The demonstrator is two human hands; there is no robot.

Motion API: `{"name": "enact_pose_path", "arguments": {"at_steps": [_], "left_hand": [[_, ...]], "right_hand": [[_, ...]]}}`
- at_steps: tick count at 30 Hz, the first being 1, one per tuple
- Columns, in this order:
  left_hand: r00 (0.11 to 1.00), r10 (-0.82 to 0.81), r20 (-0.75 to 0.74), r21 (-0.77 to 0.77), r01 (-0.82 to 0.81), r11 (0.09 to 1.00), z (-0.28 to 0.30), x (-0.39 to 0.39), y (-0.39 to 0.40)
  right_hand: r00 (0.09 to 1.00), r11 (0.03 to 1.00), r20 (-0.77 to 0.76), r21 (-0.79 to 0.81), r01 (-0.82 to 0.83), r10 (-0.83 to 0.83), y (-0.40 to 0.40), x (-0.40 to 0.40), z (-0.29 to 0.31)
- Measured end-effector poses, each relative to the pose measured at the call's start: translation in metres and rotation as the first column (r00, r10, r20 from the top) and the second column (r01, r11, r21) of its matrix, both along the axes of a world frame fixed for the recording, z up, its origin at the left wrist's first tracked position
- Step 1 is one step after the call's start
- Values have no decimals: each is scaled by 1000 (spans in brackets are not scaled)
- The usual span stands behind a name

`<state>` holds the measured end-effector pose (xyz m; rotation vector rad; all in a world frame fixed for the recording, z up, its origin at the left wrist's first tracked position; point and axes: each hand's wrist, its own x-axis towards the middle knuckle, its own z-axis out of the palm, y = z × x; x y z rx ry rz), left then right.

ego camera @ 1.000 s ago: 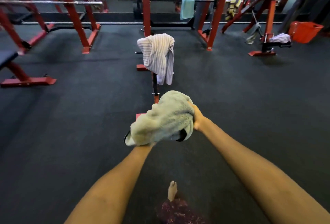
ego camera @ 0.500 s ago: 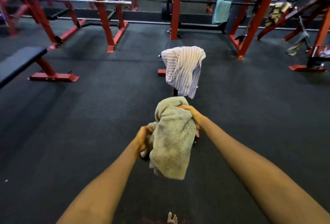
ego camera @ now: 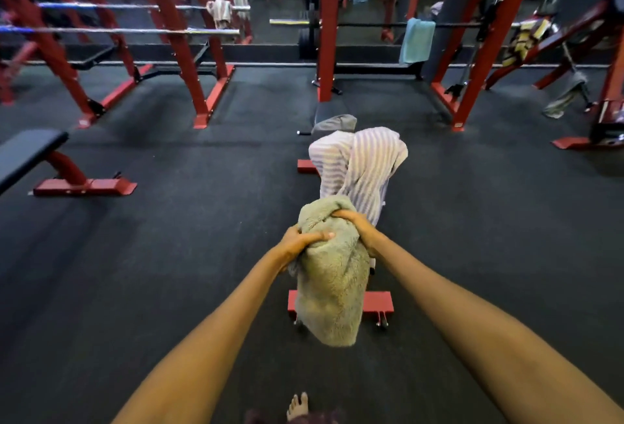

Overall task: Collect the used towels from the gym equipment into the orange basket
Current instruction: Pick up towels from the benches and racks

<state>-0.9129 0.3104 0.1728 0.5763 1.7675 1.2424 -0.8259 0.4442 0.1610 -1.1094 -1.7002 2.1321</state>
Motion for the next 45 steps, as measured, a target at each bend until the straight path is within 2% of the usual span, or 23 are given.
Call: {"name": "enact_pose_path", "arguments": {"at_steps": [2, 5, 8, 9, 11, 14, 17, 20, 22, 24, 27, 32, 38, 41, 45], "left_hand": [[989, 150, 5, 11, -150, 989, -3, -25, 25], [921, 373, 110, 0, -376, 927, -3, -49, 56], [864, 466, 192, 5, -476, 879, 1, -66, 79], [853, 480, 204, 7, -491, 871, 2, -70, 85], [841, 495, 219, 23, -512, 859, 3, -84, 104], [826, 515, 230, 40, -537, 843, -2, -103, 132], [791, 565, 236, 14, -584, 812, -12, -124, 164], [745, 614, 260, -28, -630, 776, -17, -142, 194], [714, 646, 271, -53, -659, 750, -19, -149, 207], [727, 643, 241, -54, -651, 757, -22, -157, 218], [756, 632, 171, -44, -635, 771, -26, -166, 229], [767, 637, 77, -92, -630, 771, -31, -171, 238], [785, 618, 32, -123, -611, 782, -32, -172, 241], [804, 595, 14, -112, -590, 800, -29, -172, 237], [817, 576, 22, -99, -572, 814, -29, -168, 225]], "right_hand": [[1000, 1000, -6, 2, 4, -4, 17, -25, 6], [998, 999, -59, -53, 10, -14, 38, -55, 16], [981, 984, -112, -104, 148, -159, 59, -73, 24], [968, 973, -108, -57, 222, -227, 68, -78, 23], [942, 931, -80, 146, 335, -327, 96, -92, 17], [921, 819, -17, 451, 354, -389, 135, -105, 10], [921, 643, 36, 727, 241, -387, 179, -119, 9], [881, 518, 238, 856, 10, -410, 225, -138, 12], [812, 548, 437, 817, -179, -387, 246, -145, 15], [730, 649, 616, 691, -319, -296, 264, -152, 12], [678, 746, 710, 553, -371, -189, 283, -161, 5], [660, 640, 674, 675, -368, -331, 284, -166, 1], [792, 569, 486, 792, -220, -369, 270, -172, 4], [836, 635, 397, 768, -77, -380, 260, -169, 12], [919, 765, 171, 618, 182, -356, 251, -150, 20]]}}
